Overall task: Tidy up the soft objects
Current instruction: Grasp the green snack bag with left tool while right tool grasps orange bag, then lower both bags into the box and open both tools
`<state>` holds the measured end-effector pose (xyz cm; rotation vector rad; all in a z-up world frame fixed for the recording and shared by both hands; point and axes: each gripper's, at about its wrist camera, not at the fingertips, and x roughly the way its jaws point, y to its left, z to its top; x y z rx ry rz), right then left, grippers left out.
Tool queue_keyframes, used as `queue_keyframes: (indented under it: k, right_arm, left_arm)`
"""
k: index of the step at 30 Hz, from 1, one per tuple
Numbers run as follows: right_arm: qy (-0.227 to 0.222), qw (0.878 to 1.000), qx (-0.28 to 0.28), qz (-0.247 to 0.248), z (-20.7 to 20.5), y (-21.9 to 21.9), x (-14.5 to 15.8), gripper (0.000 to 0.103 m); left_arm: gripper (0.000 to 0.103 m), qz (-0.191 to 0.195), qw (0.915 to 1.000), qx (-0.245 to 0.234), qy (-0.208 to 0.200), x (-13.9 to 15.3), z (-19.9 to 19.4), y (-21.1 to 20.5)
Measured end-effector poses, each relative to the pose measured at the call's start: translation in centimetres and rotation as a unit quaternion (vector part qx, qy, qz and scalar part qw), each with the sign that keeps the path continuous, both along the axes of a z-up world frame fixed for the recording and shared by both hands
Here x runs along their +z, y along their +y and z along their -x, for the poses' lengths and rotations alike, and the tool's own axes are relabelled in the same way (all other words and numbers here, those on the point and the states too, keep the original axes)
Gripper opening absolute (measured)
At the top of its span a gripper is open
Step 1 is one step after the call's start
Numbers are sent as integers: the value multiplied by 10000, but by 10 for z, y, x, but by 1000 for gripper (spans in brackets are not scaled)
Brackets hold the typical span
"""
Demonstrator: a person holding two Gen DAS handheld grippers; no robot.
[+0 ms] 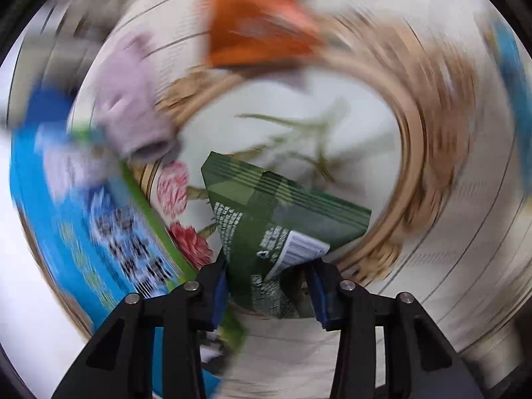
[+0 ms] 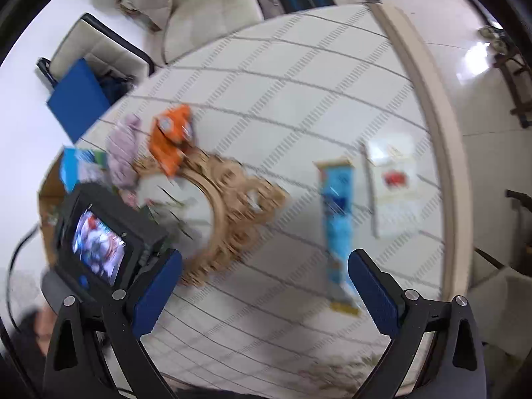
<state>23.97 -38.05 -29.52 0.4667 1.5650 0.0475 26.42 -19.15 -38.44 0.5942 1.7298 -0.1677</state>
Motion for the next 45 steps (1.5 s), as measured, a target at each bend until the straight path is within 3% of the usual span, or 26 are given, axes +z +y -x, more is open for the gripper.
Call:
queue_keyframes:
  k: [3,8,14,17,21,22,24,25,26,30,33,38,45]
  right_arm:
    - [22,9991,-24,-431,-37,13,-9,102]
    - [468,9926,-45,-1118,-92,49,-44,101]
    - [1027,9843,-141,-1426,-120,84,-90,98]
    - [1285,9798,-244,-1514,-121,92,-108,86]
    - [1435,9786,-330,-1439,-119,96,-124,54]
    - [1431,9777,-395,-1489,-118,94,-125,53]
    - [1410,9790,-435,-1404,-114,90,-121,49]
    - [1364,9812,-403,-1308,-111,88,-118,45]
    - [1341,9821,-371,-1271,-106,85,-115,43]
    - [1241,9858,-304,-1091,-82,67,-104,41]
    - [1070,9889,-263,-993,-61,49,-89,41]
    - [708,9939,-97,-845,-29,32,-48,41]
    - [54,9974,270,-662,12,45,28,41]
  left_arm:
    - [33,624,9874,1454,-22,11,-21,25]
    - [33,984,9645,2448,63,9,-36,48]
    - [38,1086,9605,2560,64,6,-32,58]
    - [47,1127,9568,2670,219,-11,-24,80]
    - [55,1126,9543,2748,327,-25,-13,90]
    - [56,1123,9554,2716,303,-28,-12,94]
    - [52,1130,9571,2656,245,-28,-6,92]
    - [42,1182,9570,2638,222,-26,-5,83]
    - [39,1180,9576,2619,197,-24,-3,79]
    - [34,1117,9650,2374,-46,-10,3,67]
    - [33,1235,9659,2263,-223,10,13,60]
    - [32,1535,9671,1938,-601,60,36,50]
    - [32,2071,9520,1789,-1372,156,49,89]
